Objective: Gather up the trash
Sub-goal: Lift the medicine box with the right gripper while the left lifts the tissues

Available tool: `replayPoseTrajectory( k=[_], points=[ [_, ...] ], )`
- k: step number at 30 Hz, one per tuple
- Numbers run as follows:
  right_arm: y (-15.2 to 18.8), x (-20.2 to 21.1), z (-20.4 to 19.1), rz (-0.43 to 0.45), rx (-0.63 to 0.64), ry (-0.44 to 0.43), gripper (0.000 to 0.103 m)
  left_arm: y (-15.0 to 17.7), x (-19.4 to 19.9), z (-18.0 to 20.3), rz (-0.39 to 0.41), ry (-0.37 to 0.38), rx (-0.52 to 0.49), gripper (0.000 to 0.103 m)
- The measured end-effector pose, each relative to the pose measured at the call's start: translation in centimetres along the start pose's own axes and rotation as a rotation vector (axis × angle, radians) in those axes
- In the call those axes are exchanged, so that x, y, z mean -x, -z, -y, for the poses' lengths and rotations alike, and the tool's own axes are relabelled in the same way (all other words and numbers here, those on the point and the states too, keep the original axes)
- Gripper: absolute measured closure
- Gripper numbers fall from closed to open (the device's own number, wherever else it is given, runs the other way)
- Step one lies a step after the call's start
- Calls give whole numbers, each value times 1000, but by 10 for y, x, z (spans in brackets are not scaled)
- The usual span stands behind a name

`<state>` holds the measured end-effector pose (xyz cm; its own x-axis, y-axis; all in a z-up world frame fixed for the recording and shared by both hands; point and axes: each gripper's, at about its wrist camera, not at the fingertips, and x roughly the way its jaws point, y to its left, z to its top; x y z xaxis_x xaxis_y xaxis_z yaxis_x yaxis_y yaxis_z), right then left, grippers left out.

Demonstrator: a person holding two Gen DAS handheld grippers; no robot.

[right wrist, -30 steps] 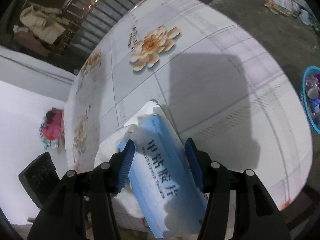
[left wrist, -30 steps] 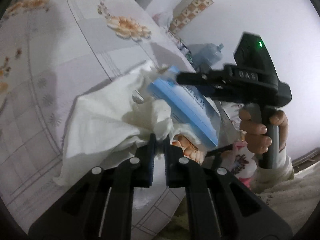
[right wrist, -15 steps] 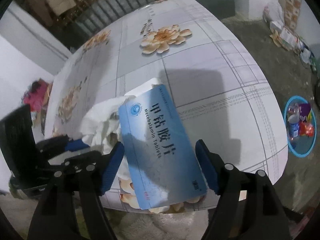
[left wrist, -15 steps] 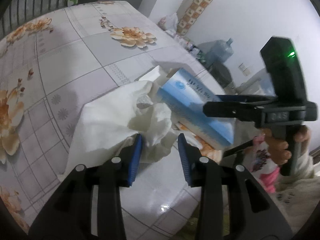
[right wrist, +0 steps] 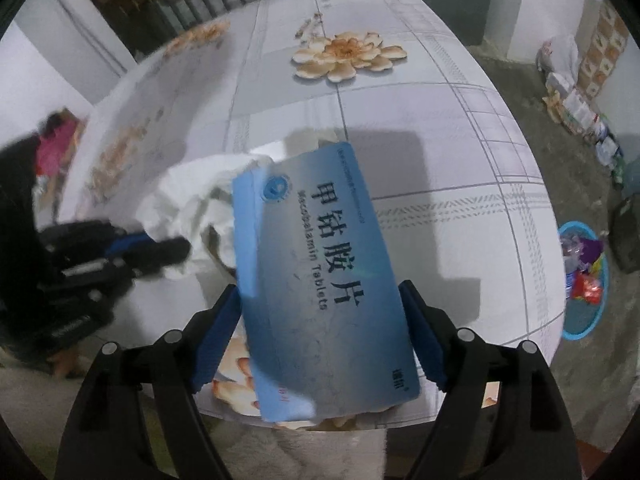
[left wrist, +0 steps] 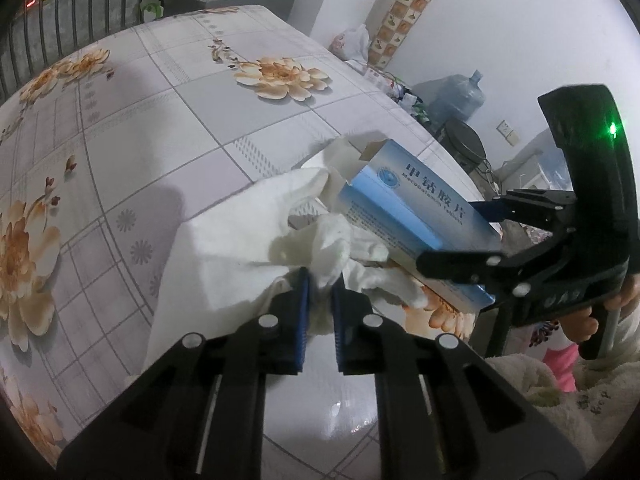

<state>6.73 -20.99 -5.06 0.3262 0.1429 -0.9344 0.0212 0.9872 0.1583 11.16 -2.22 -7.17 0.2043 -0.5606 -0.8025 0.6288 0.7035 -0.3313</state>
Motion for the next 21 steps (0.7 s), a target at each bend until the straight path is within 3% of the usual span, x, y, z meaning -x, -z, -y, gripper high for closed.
replayPoseTrajectory(
  k=[9, 21],
  points=[
    [-6, 5, 30, 13, -126, 29, 26, -4, -3, 9, -2, -43, -30, 94],
    [-6, 0, 24, 12, -111, 36, 22, -2, -3, 20, 1, -103, -73, 94]
  ],
)
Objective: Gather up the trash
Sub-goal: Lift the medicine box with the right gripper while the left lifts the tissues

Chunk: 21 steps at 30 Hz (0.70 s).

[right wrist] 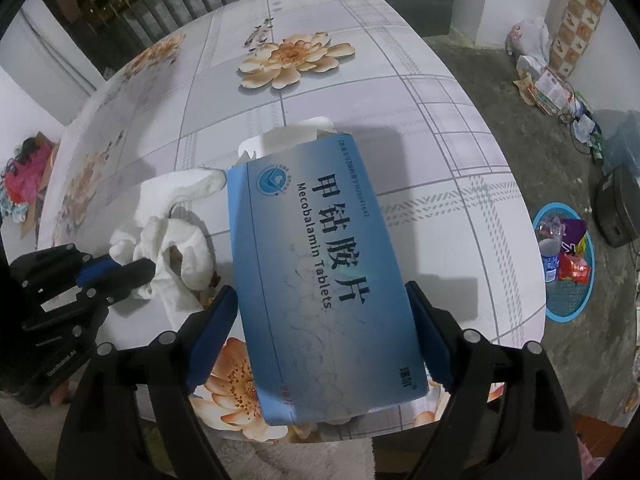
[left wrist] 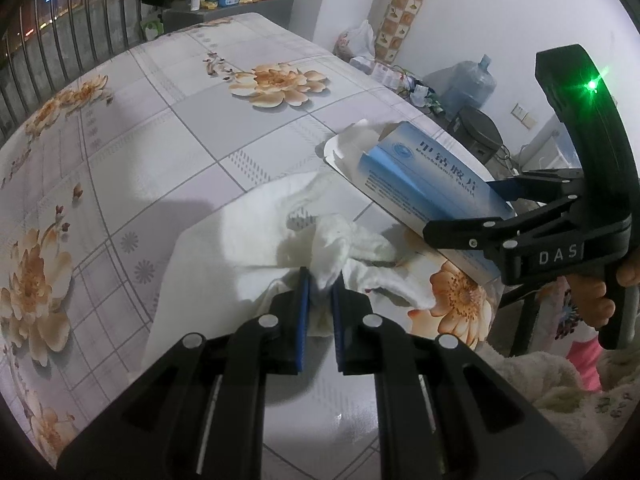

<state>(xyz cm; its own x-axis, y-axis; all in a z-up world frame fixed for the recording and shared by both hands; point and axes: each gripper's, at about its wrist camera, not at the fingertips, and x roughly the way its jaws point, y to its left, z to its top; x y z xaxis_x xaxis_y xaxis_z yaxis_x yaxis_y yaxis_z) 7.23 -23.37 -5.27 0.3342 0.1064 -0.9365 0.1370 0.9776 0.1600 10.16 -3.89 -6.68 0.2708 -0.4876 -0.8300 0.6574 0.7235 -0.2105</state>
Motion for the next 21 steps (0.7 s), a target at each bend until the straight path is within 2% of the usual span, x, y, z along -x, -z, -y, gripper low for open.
replayPoseTrajectory(
  k=[3, 17, 21],
  points=[
    [0, 2, 5, 5, -21, -12, 27, 1, 2, 2, 3, -5, -4, 94],
    [-2, 23, 20, 68, -107, -102, 29, 1, 16, 12, 44, -27, -51, 95],
    [0, 38, 38, 112, -178, -192, 29, -6, 27, 19, 76, -5, -76, 97]
  ],
)
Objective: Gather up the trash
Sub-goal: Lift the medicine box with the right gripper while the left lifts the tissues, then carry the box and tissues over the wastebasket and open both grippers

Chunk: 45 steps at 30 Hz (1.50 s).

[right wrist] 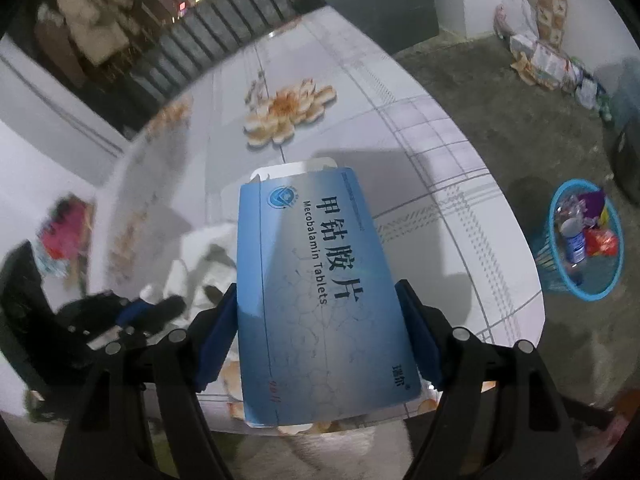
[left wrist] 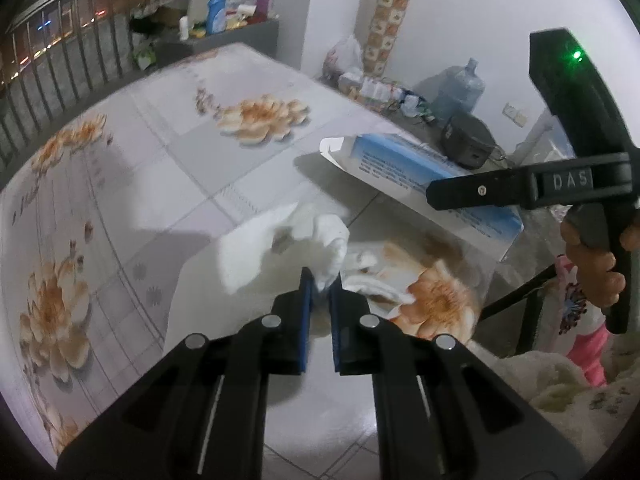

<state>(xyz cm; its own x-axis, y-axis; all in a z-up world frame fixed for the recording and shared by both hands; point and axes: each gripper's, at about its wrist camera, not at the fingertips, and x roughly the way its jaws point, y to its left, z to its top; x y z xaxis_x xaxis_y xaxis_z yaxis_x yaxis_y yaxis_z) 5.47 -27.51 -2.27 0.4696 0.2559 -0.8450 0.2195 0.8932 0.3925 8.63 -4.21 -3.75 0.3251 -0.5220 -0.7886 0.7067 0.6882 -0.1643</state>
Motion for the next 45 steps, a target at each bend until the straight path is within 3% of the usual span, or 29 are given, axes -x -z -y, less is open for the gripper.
replayPoseTrajectory(
  k=[8, 15, 22, 31, 37, 39, 40, 41, 45],
  points=[
    [1, 55, 44, 143, -151, -98, 29, -50, 19, 20, 88, 115, -48, 97],
    [31, 140, 128, 375, -368, 4, 29, -122, 4, 87, 108, 296, -169, 98],
    [71, 174, 225, 485, -648, 43, 29, -187, -63, 178, 14, 445, -235, 98],
    [92, 128, 339, 476, -962, -1, 29, -222, -200, 281, -170, 454, -274, 98],
    [79, 91, 406, 478, -1095, -23, 29, -249, -284, 324, -216, 432, -256, 98],
    [73, 76, 431, 495, -1136, -27, 26, -257, -314, 333, -202, 400, -245, 84],
    [69, 65, 445, 496, -1148, -41, 23, -257, -334, 338, -201, 352, -229, 55],
    [65, 51, 458, 487, -1156, -54, 18, -256, -352, 340, -210, 317, -209, 42],
    [77, -26, 509, 330, -1310, -94, 18, -247, -390, 337, -276, 269, -163, 42]
  ],
)
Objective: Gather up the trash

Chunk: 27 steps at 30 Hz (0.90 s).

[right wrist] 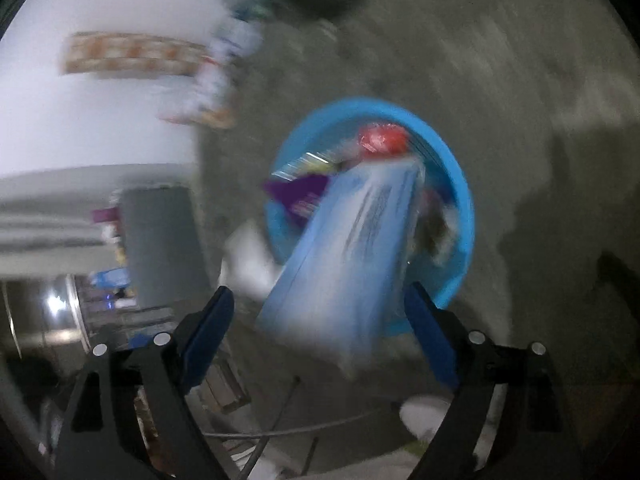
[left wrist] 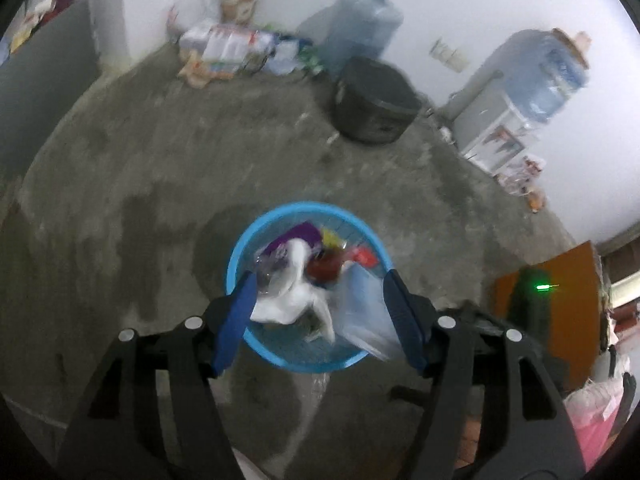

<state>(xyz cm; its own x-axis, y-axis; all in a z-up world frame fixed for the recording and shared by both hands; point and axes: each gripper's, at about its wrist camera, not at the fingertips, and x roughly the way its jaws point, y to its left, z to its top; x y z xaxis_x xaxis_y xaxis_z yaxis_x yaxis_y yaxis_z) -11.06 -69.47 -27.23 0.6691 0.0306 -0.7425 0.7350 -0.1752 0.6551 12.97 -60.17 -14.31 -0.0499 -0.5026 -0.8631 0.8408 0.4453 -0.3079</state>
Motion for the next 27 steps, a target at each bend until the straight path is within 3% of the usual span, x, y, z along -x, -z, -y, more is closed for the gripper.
replayPoseTrajectory(
  k=[4, 9, 13, 17, 18, 22, 24, 27],
  points=[
    [8, -7, 26, 24, -46, -14, 18, 6, 16, -4, 25, 29, -26, 37],
    [19, 20, 29, 83, -10, -24, 18, 12, 67, -4, 98, 28, -72, 34],
    [34, 59, 10, 156, 72, -38, 18, 27, 136, -3, 210, 17, -135, 26],
    [66, 94, -36, 216, 251, -47, 18, 58, 220, -11, 331, -16, -116, 17],
    [86, 107, -61, 234, 351, -42, 18, 64, 233, -13, 346, -26, -108, 15],
    [163, 142, -130, 292, 679, -39, 17, 115, 312, -34, 454, -163, -19, 10],
    [209, 158, -157, 312, 847, -60, 9, 143, 342, -48, 485, -251, 45, 9],
    [281, 178, -184, 322, 1069, -128, 6, 189, 381, -74, 518, -479, 208, 9]
  ],
)
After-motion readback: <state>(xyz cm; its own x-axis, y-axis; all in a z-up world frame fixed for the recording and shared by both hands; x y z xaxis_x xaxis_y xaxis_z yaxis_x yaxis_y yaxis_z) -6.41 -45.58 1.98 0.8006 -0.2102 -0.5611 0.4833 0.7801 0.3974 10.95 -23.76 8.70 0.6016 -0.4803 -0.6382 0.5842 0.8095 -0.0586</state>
